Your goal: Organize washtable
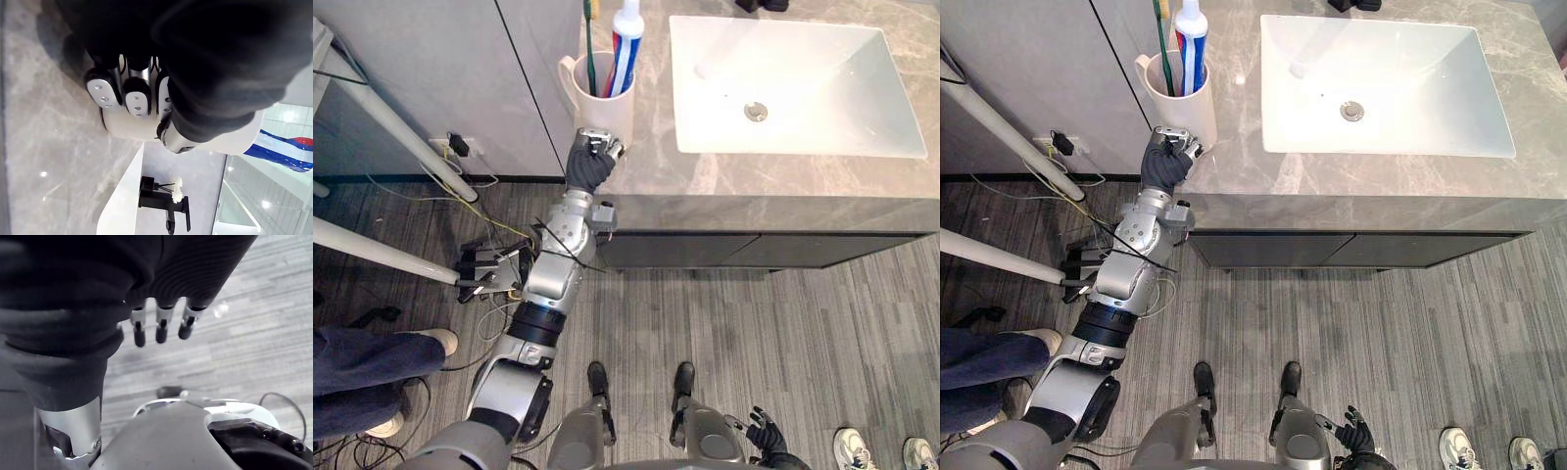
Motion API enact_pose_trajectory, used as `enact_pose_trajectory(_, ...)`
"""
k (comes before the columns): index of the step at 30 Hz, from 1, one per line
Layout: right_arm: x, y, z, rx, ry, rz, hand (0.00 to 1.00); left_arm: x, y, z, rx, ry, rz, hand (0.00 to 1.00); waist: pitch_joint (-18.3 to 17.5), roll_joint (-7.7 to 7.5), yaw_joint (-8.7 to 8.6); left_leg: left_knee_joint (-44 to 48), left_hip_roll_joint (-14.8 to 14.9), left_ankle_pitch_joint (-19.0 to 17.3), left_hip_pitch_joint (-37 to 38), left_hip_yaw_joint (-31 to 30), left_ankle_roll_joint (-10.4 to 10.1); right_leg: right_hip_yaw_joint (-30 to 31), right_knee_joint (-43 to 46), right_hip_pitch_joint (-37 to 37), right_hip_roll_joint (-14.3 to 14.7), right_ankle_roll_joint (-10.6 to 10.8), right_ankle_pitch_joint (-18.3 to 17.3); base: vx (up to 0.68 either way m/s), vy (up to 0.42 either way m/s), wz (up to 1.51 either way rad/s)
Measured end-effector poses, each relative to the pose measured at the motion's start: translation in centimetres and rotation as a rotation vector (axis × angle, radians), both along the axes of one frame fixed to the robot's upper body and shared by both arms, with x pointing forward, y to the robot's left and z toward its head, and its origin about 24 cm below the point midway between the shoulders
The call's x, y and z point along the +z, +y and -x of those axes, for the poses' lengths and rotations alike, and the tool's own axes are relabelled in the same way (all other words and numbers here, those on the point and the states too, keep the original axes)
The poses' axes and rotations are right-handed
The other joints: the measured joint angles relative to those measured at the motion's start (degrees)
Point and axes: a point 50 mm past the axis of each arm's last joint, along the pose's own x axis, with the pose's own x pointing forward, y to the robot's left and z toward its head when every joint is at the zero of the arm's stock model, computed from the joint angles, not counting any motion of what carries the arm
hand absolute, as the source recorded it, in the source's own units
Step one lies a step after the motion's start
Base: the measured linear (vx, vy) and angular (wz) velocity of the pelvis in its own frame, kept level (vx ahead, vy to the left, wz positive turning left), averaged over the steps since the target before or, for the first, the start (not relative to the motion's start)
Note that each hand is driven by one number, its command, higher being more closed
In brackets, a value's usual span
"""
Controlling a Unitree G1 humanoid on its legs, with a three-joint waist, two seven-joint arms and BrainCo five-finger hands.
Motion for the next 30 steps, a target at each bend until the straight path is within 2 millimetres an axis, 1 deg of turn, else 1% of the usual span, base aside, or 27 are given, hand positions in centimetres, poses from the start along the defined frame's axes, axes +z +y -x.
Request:
enact_pose_trajectory(1,0.0,0.0,0.0,0.002,-0.001,0.000,0.00,0.2,0.1,-0.2,0.006,-0.003,-0.009,1.00,0.05,-0.08,-0.03,0.16,0.03,0.00,-0.23,0.00,0.00,0.02,0.06,-0.16,0.00,-0.03,0.03,-0.04,-0.007,-0.01)
enact_pose_trajectory(3,0.0,0.3,-0.2,0.016,-0.005,-0.003,0.00,1.1,1.0,-0.9,0.035,-0.013,-0.045,1.00,0.39,-0.72,-0.19,0.51,0.15,-0.01,-0.50,0.09,0.01,0.13,0.04,-0.30,0.07,-0.17,0.23,-0.04,-0.009,-0.03)
enact_pose_trajectory(5,0.1,0.3,-0.2,0.019,-0.008,-0.003,0.00,1.4,1.5,-1.0,0.050,-0.022,-0.062,1.00,0.65,-1.20,-0.46,0.65,0.20,-0.02,-0.55,0.21,0.01,0.27,0.04,-0.36,0.09,-0.20,0.31,-0.04,-0.007,-0.03)
enact_pose_trajectory(10,0.2,0.4,-0.4,0.023,-0.018,-0.002,0.00,2.2,1.7,-1.0,0.056,-0.048,-0.068,1.00,1.16,-1.69,-0.76,2.38,0.49,-0.55,-2.10,0.36,0.08,0.46,-0.01,-1.27,0.14,-0.19,0.71,-0.04,-0.004,-0.02)
enact_pose_trajectory(14,0.3,0.5,-0.6,0.031,-0.031,-0.001,0.00,3.4,1.5,-1.5,0.056,-0.069,-0.072,1.00,2.24,-2.02,-0.84,2.92,0.66,-0.66,-2.58,0.37,0.08,0.45,0.00,-1.53,0.26,-0.36,0.83,-0.04,-0.005,-0.01)
enact_pose_trajectory(16,0.5,0.5,-0.9,0.035,-0.048,0.001,0.00,4.8,1.5,-1.7,0.063,-0.102,-0.081,1.00,2.90,-2.07,-1.13,4.05,0.84,-0.90,-4.07,0.38,0.10,0.53,-0.15,-2.44,0.40,-0.54,1.33,-0.05,-0.003,-0.02)
enact_pose_trajectory(17,0.6,0.5,-1.2,0.042,-0.065,0.004,0.00,5.7,1.5,-1.9,0.072,-0.122,-0.086,1.00,3.79,-2.16,-1.35,4.46,0.86,-0.90,-4.37,0.40,0.11,0.58,-0.25,-2.54,0.40,-0.64,1.56,-0.04,0.003,-0.01)
enact_pose_trajectory(21,0.9,0.7,-1.6,0.054,-0.091,0.007,0.00,7.8,1.1,-2.2,0.084,-0.161,-0.087,1.00,5.45,-2.55,-1.66,5.41,0.96,-1.19,-5.24,0.58,0.26,0.77,-0.29,-3.13,0.40,-0.69,1.87,-0.05,0.009,-0.03)
enact_pose_trajectory(26,1.0,0.6,-1.9,0.049,-0.098,0.004,0.00,9.4,0.6,-2.1,0.077,-0.207,-0.057,1.00,6.25,-2.77,-1.84,6.54,1.10,-1.59,-6.97,0.70,0.24,0.93,-0.37,-4.36,0.42,-0.64,2.22,-0.01,0.001,-0.01)
enact_pose_trajectory(28,0.8,0.6,-1.9,0.046,-0.091,0.004,0.00,9.7,0.2,-2.0,0.064,-0.214,-0.044,1.00,6.26,-2.79,-1.88,6.55,1.05,-1.59,-7.27,0.65,0.25,0.89,-0.37,-4.59,0.39,-0.64,2.22,0.00,0.000,0.00)
enact_pose_trajectory(30,0.6,0.5,-2.1,0.047,-0.074,0.004,0.00,10.0,-0.6,-2.2,0.057,-0.213,-0.029,1.00,6.30,-2.80,-1.79,6.54,0.95,-1.58,-7.60,0.62,0.27,0.86,-0.36,-4.89,0.31,-0.64,2.22,0.00,0.000,0.00)
